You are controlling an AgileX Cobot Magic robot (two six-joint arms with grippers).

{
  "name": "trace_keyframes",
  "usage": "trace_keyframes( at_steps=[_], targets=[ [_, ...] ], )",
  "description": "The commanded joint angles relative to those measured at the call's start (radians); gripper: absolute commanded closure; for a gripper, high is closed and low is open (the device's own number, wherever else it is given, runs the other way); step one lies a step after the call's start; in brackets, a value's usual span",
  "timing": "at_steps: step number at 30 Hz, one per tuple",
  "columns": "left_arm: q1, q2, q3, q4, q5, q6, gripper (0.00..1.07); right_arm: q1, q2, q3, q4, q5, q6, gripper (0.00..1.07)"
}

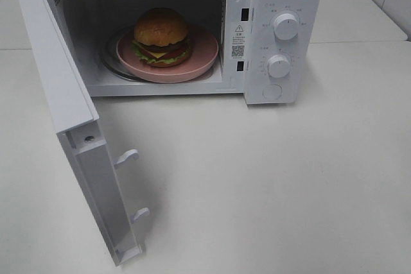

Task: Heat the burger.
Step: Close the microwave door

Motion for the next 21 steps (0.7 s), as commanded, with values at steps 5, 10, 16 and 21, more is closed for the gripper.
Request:
trace_keyframes(
  at_steps=[5, 10, 16, 21],
  targets=[
    [0.005, -0.023, 0.003, -0.004, -0.015, -0.001, 1.06, 0.0, -0.245, 0.176, -0.006, -0.074, -0.018, 0.35],
    [0.005, -0.023, 0.003, -0.004, -0.015, -0.001, 1.06, 0.0, -0.374, 0.224, 0.004, -0.112, -0.029, 0.35],
    [0.005, -0.019, -0.001, -0.038, -0.019, -0.001, 1.06, 0.0, -0.638, 0.232, 0.041, -0.151, -0.115, 0.37],
    [0.005, -0.019, -0.027, -0.054, -0.104, -0.001, 1.06, 0.0, -0.766, 0.232, 0.057, -0.151, -0.13, 0.39]
  ],
)
